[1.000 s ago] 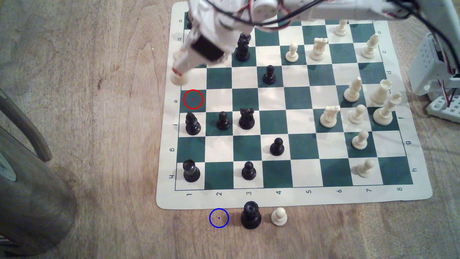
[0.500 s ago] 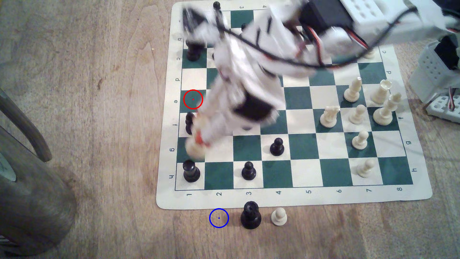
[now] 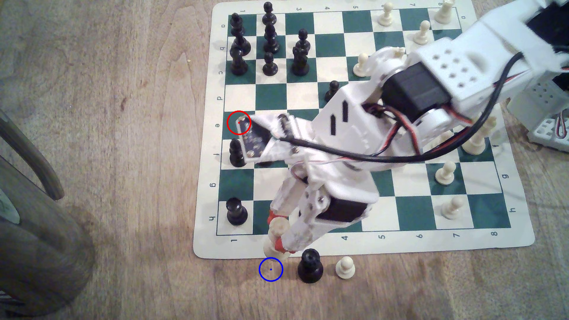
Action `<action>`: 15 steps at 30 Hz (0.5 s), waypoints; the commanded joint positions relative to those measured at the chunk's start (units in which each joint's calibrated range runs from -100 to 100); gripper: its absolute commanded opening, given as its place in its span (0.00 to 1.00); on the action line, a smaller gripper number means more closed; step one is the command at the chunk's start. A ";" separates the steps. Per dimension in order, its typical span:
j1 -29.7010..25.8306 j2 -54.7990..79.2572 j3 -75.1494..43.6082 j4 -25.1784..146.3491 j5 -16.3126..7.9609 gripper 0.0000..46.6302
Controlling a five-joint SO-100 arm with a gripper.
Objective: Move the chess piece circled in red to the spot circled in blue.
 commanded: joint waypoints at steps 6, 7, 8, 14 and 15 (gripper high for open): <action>-1.80 3.85 -5.86 -2.90 0.20 0.02; -1.88 3.93 -5.86 -2.98 0.10 0.02; -1.96 4.10 -5.86 -3.15 0.05 0.02; -1.57 5.38 -5.86 -7.00 -0.15 0.02; -1.49 5.55 -5.86 -7.32 -0.15 0.02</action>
